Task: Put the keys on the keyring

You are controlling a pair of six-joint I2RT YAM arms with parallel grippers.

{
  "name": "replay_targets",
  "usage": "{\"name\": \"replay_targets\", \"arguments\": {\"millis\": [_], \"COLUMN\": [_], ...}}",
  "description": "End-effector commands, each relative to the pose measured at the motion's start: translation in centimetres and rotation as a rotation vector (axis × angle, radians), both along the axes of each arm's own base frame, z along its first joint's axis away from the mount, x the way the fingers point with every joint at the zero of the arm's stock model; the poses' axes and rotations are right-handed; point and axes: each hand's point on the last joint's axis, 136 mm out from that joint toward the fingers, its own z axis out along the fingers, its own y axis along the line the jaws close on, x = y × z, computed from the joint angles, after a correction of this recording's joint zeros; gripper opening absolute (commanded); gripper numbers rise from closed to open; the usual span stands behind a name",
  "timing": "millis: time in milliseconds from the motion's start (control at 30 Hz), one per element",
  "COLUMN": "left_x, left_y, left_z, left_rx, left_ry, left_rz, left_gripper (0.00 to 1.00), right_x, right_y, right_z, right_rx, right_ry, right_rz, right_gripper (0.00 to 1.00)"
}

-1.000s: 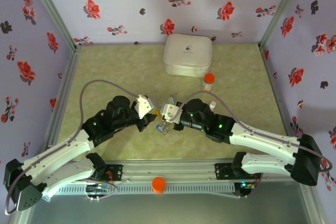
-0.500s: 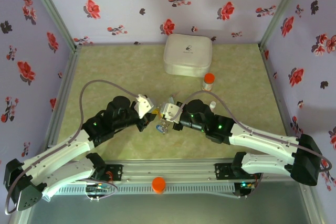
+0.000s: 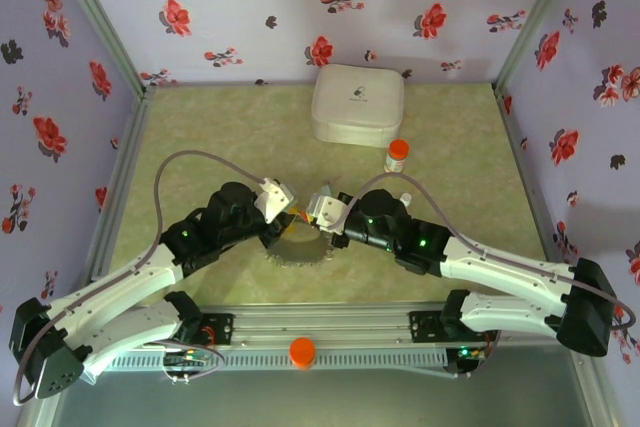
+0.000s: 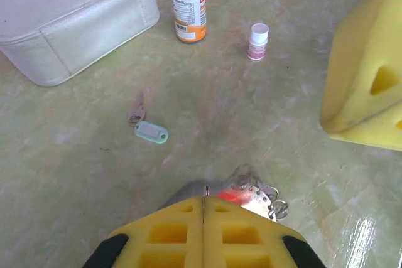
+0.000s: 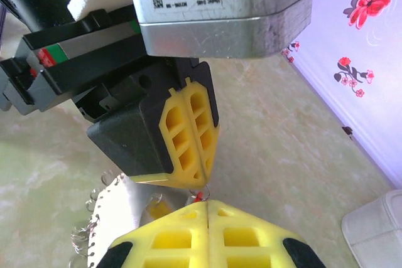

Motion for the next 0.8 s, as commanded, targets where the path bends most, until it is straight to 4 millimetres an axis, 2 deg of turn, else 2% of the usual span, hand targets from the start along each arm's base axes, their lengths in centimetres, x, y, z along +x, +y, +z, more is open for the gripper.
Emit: {"name": "replay_targets", "arguments": {"millis": [0, 300, 500, 633, 700, 767], "left_x": [0.3, 0.6, 1.2, 2.1, 2.6, 3.1], "left_y": [0.3, 0.5, 0.9, 1.3, 1.6, 2.0], "left_z": [-0.2, -0.4, -0.2, -0.2, -0.5, -0.8], "left_rx": [0.000, 0.001, -0.003, -0.024, -0.033, -0.050], "left_ry": [0.009, 0.009, -0.005, -0.004, 0.002, 0.024], "left_rz": [0.028, 0.039, 0.076, 0.147, 0.189, 0.246], "left_gripper": [0.00, 0.00, 0.00, 0.00, 0.00, 0.00], "right_x": [-0.5, -0.1, 1.1, 1.6, 1.4, 0.6], "right_y": [0.1, -0.7, -1.8, -2.5, -2.6, -2.3], "right_z": [0.4, -0.1, -1.0, -3.2, -5.1, -7.1], "right_rx": [0.027, 0.038, 0.056, 0.074, 0.082, 0.085], "right_ry": [0.003, 0.021, 0.087, 0.236, 0.355, 0.480], "right_rz": [0.012, -0.040, -0.158, -0.259, -0.306, -0.316], "right_gripper": [0.00, 0.00, 0.00, 0.00, 0.13, 0.16]}}
